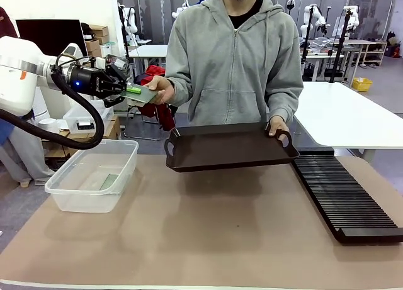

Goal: Sort PCBs into racks and boxes based on the side picked up.
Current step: Pick up the Blank PCB handed by the Human, then if the short side of the Blank PCB is picked up, insert it into the PCB Rack ; if the long side is picked up, place it in the Organizing box.

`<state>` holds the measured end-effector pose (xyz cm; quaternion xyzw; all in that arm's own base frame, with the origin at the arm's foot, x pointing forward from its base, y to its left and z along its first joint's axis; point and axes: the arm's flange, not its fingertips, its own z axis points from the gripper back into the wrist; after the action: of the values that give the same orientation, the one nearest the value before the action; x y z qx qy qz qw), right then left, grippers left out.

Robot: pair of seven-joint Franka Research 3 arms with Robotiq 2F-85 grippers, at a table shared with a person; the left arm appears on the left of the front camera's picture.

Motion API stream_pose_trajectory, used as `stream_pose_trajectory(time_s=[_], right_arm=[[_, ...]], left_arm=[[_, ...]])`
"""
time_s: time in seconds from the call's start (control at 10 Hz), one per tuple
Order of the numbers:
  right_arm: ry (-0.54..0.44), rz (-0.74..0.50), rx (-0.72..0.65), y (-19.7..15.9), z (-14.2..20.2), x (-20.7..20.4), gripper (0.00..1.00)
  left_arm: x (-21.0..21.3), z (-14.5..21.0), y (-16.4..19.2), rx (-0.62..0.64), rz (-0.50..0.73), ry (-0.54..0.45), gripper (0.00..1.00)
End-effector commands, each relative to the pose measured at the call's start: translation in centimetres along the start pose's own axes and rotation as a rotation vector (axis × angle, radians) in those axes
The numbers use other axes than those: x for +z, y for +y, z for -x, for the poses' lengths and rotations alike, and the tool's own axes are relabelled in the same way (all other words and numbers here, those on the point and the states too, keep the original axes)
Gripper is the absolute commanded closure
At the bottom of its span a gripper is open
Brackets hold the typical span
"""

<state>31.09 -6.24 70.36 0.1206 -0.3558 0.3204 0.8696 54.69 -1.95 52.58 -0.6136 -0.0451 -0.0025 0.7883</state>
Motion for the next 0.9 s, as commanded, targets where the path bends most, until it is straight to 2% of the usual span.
stream_pose_trajectory(time_s=[0.0, 0.2, 0.3, 0.4, 0.8], right_arm=[[-0.005, 0.000, -0.005, 0.2, 0.0, -0.1, 0.00], [-0.005, 0.000, -0.005, 0.2, 0.0, -0.1, 0.00], [-0.005, 0.000, -0.005, 0.2, 0.0, -0.1, 0.00], [-0.005, 0.000, -0.005, 0.2, 0.0, -0.1, 0.00], [-0.005, 0.000, -0.005, 0.2, 0.0, -0.1, 0.00]], left_arm=[[0.1, 0.9, 0.5, -0.043, -0.004, 0.005, 1.00], [-0.3, 1.0, 0.2, -0.036, -0.041, -0.005, 1.00], [-0.6, 1.1, 0.0, 0.022, -0.073, -0.010, 1.00], [0.0, 0.0, 0.0, -0.015, -0.009, 0.001, 1.00], [0.0, 0.0, 0.0, -0.015, -0.009, 0.001, 1.00]])
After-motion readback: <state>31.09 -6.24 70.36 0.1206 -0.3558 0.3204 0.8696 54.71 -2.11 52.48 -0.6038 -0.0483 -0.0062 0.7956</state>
